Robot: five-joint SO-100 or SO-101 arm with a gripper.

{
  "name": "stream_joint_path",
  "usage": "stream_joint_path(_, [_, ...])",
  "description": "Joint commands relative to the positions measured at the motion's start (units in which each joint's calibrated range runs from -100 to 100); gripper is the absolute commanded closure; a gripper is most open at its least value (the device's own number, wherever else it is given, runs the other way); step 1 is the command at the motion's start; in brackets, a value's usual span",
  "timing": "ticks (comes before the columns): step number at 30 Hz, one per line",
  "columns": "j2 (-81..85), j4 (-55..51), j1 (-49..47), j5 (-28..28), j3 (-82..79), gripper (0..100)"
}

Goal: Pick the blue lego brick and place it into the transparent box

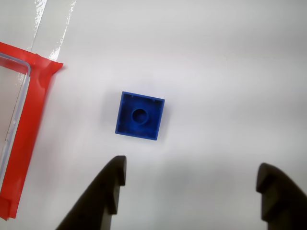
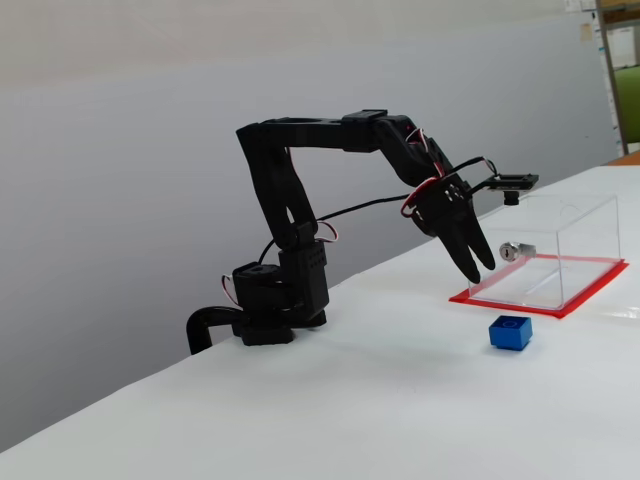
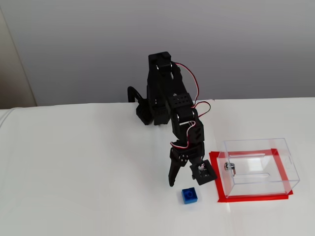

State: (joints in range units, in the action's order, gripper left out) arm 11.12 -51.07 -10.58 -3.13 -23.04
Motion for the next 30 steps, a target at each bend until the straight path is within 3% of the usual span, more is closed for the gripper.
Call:
stream_joint_path(1, [-0.9,0.7,-0.3,-0.2,4.5,70])
stream_joint_path(24, [-10.7,1.0,-2.3,0.0,10.2,70])
stream_joint_path(30, [-15.9,1.0,-2.3,2.3,13.8,70])
